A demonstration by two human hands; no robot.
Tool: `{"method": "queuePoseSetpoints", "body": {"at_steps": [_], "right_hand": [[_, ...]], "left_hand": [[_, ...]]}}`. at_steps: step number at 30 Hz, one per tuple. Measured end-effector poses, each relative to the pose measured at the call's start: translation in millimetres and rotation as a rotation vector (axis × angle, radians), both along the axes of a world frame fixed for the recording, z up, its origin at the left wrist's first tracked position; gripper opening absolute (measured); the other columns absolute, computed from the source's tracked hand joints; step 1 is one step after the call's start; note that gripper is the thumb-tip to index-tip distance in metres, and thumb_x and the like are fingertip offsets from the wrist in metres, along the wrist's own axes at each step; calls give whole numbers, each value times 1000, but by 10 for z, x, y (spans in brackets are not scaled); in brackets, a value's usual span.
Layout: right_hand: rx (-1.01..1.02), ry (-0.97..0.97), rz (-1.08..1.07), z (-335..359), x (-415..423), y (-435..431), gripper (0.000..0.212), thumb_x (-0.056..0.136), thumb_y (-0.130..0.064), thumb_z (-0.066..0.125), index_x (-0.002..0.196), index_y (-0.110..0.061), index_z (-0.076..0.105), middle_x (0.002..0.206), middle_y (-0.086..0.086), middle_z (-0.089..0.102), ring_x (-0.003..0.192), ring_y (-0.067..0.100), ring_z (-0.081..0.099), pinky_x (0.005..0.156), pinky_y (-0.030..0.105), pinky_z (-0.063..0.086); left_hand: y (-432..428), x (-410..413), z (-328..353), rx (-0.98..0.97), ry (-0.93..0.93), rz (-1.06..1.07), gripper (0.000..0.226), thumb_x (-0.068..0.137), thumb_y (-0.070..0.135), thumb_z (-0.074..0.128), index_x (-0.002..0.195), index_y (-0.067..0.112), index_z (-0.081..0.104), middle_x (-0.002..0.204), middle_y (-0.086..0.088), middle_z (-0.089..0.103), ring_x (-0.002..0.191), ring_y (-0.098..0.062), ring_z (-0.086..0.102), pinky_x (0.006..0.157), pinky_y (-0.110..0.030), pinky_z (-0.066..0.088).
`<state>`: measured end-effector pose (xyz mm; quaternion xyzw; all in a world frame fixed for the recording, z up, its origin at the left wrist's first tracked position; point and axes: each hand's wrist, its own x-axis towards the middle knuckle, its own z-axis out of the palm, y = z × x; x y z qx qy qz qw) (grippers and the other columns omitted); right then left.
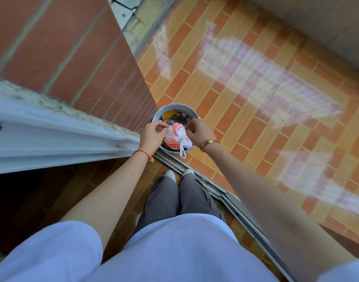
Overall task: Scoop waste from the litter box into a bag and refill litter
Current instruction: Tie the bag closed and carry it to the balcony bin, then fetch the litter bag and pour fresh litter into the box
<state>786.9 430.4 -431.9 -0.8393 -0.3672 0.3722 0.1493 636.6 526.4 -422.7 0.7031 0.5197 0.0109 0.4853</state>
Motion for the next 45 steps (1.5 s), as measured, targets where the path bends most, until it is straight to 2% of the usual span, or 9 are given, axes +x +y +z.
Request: {"method": "queuePoseSetpoints", "body": {"at_steps": [3,7,10,16,19,23,33,39,45], "right_hand": [[11,-29,-14,325,77,-74,24,89,-15,52,109,-9,63,100,7,69,89,25,63,72,34,53],[44,-103,-1,744,164,-169,21,89,-18,51,102,-7,63,97,11,69,89,28,62,75,41,55],[88,-148,-15,1006,169,-279,22,92,-24,51,106,-12,62,101,6,67,95,25,59,77,40,53],[131,-218,10,1330,105,-593,26,93,-29,51,111,-15,62,103,5,67,101,26,54,80,40,51],[136,-248,25,1453,68,-759,30,95,-31,49,119,-15,60,110,5,66,105,27,52,87,37,46],[172,-278,11,1650,52,-964,35,96,-34,47,127,-18,56,119,2,64,113,26,49,93,37,43],[227,-384,-99,2226,-19,-1418,36,97,-32,47,128,-16,54,121,1,63,117,24,47,95,37,43],[202,-406,-248,2302,-270,-1632,36,96,-32,48,128,-17,55,119,1,63,118,24,47,96,39,43],[183,-414,-408,2267,-721,-1755,36,96,-30,49,127,-14,56,123,1,62,120,22,47,99,34,41]], "left_hand": [[-29,-41,309,66,8,-64,14,94,20,61,102,15,71,95,2,68,84,-6,59,71,-14,47],[-64,-76,722,153,30,-178,16,95,23,58,105,21,70,94,6,69,85,-8,62,76,-21,52],[-123,-86,1006,225,27,-260,17,95,21,58,108,20,69,97,4,68,81,-5,59,69,-12,43],[-337,-92,1347,326,23,-384,23,99,24,50,116,18,65,110,0,66,98,-16,60,83,-30,51],[-481,-86,1447,376,41,-453,26,101,29,45,119,22,64,116,2,66,108,-17,57,91,-38,50],[-621,-83,1577,413,20,-482,27,101,30,45,120,24,62,118,2,65,112,-19,55,94,-44,49],[-806,-32,1957,468,-91,-556,27,101,26,48,123,19,62,120,2,64,115,-17,53,96,-37,47],[-776,-101,2013,509,-154,-668,25,100,25,50,120,20,63,119,2,66,113,-20,56,96,-47,48],[-674,-321,2094,535,-196,-809,24,100,26,50,119,20,64,116,3,66,113,-19,56,94,-46,48]]}}
